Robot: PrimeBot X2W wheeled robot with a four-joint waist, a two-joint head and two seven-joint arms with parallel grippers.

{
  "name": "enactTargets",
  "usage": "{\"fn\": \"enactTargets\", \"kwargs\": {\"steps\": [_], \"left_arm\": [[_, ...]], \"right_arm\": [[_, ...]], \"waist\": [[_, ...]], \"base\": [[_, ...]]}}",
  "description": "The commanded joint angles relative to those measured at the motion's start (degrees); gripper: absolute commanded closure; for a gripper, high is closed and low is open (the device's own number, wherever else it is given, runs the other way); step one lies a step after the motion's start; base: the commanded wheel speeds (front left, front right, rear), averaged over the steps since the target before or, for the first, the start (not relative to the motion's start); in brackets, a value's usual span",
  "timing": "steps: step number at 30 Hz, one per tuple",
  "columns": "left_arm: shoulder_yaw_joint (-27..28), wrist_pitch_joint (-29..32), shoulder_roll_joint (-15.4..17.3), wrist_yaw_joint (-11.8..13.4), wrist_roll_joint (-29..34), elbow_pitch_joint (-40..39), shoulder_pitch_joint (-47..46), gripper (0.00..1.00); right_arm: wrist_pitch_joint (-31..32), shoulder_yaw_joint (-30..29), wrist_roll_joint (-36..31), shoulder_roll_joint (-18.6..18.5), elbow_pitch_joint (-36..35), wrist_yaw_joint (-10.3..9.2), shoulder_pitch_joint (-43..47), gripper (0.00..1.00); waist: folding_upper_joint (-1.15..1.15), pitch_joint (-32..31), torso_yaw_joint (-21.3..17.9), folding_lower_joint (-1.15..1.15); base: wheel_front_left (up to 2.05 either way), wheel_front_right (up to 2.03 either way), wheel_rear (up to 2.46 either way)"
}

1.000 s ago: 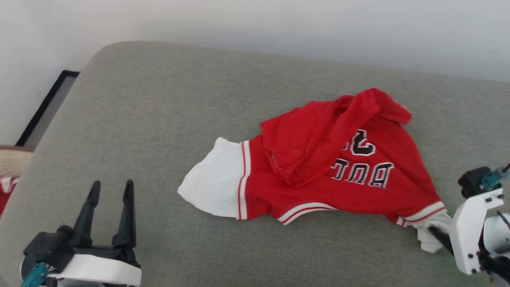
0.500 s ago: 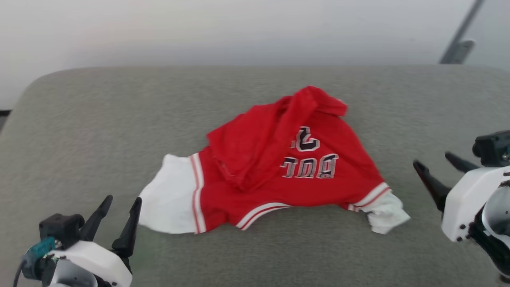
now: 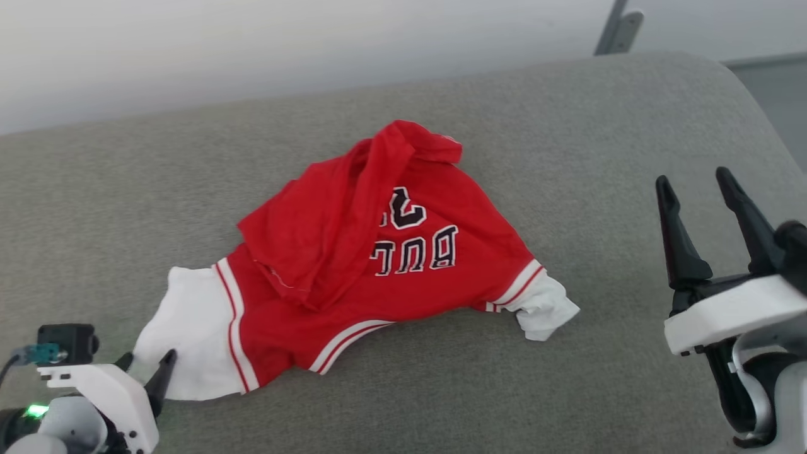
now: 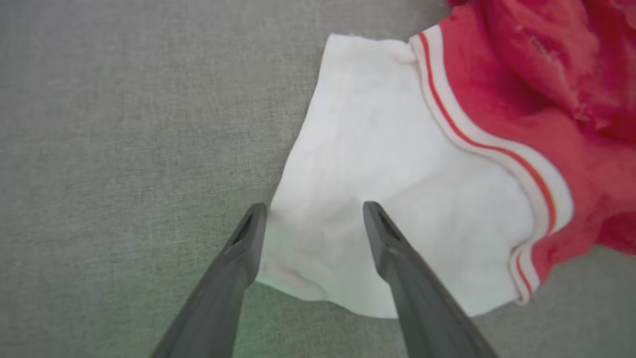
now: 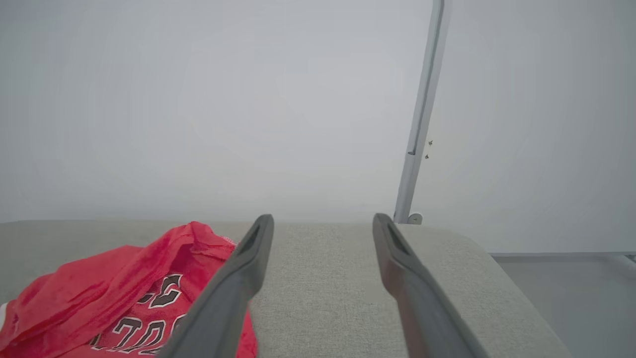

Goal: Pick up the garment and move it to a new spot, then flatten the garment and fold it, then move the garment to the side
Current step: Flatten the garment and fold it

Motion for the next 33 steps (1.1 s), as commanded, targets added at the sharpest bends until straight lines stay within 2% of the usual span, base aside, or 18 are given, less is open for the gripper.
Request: {"fn": "enactTargets", "kwargs": {"steps": [1,5,6,10,11,12,15,19,27,33], "left_arm": [[0.39,1.72,-0.1,0.49,-1.8,0.83,-1.37,0.0],[-0.41,10.01,0.01,1.95,-3.73,4.61,-1.8,0.0],[-0.41,10.01,0.01,1.95,-3.73,4.61,-1.8,0.0],[-1.23,17.68,-0.11,4.11,-5.38,7.18,-2.65,0.0],[-1.39,19.56,-0.33,4.36,-5.95,7.61,-2.95,0.04],[-2.32,21.08,-0.2,3.8,-5.82,7.53,-3.2,1.0],[-2.8,22.63,0.13,3.59,-6.01,6.38,-4.58,1.0],[-1.29,21.74,2.94,3.9,-5.46,4.4,-6.19,1.0],[2.55,20.81,9.56,7.94,-3.7,1.22,-3.97,1.0],[3.25,22.06,11.57,10.39,-3.31,1.62,-0.8,1.0]], "right_arm": [[-2.21,-0.41,-0.63,0.89,0.04,-0.02,0.34,0.0],[-8.56,-2.34,-2.12,2.72,0.69,-0.02,1.09,0.0],[-8.56,-2.34,-2.12,2.72,0.69,-0.02,1.09,0.0],[-13.41,-3.83,-2.42,3.83,1.61,-0.02,1.12,0.0],[-14.01,-4.25,-2.38,3.91,2.18,-0.02,1.24,0.0],[-14.57,-4.37,-2.51,3.97,2.6,-0.02,1.24,0.0],[-14.92,-4.36,-1.76,4.17,4.08,-0.02,1.08,0.0],[-14.73,-3.82,-1.02,4.18,5.25,-0.02,0.98,0.0],[-13.38,-4.78,-0.33,4.16,6.15,-0.03,0.5,0.0],[-12.57,-5.11,0.33,4.12,6.58,-0.03,0.29,0.0]], "waist": [[0.0,1.21,-1.34,0.0],[0.0,2.26,-2.37,0.0],[0.0,2.26,-2.37,0.0],[0.0,3.22,-2.7,0.0],[0.0,3.41,-2.68,0.0],[0.0,3.57,-2.63,0.0],[0.0,4.04,-2.16,0.0],[0.0,4.35,-1.22,0.0],[0.0,4.76,0.34,0.0],[0.0,5.18,1.0,0.0]], "base": [[0.0,0.0,0.0],[0.0,0.0,0.0],[0.0,0.0,0.0],[0.0,0.0,0.0],[0.0,0.0,0.0],[0.0,0.0,0.0],[0.0,0.0,0.0],[0.0,0.0,0.0],[0.0,0.0,0.0],[0.0,0.0,0.0]]}}
